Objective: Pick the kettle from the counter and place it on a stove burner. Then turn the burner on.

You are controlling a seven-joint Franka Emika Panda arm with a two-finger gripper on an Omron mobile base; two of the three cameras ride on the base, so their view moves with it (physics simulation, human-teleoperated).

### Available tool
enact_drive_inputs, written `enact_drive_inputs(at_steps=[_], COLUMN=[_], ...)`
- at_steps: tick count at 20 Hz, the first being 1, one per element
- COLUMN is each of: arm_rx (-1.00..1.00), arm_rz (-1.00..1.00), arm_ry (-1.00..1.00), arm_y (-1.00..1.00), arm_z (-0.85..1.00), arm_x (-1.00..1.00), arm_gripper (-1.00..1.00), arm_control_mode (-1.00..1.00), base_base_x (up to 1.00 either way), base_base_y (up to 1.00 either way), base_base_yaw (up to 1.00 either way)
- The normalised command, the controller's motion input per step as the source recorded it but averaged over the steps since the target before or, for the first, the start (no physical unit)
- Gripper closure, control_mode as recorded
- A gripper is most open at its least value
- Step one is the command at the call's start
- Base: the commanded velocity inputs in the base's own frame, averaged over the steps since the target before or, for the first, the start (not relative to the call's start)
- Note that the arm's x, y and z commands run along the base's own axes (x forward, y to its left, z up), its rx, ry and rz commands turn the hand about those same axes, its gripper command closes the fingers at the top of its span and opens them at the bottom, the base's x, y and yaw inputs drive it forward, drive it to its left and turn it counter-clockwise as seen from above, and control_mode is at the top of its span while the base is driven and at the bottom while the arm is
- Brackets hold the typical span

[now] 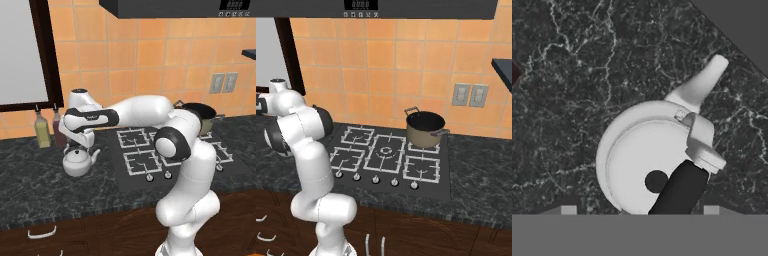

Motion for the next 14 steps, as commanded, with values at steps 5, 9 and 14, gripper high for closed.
enact_drive_inputs(at_steps=[5, 9, 14], arm_rx=[0.00, 0.00, 0.00], arm_rz=[-0.06, -0.03, 0.00], arm_ry=[0.03, 0.00, 0.00], arm_y=[0.00, 0.00, 0.00], arm_z=[-0.15, -0.01, 0.03], arm_x=[0.00, 0.00, -0.07], arm_gripper=[1.00, 1.00, 1.00], arm_control_mode=[-1.00, -1.00, -1.00], base_base_x=[0.00, 0.00, 0.00], base_base_y=[0.00, 0.00, 0.00], base_base_yaw=[0.00, 0.00, 0.00])
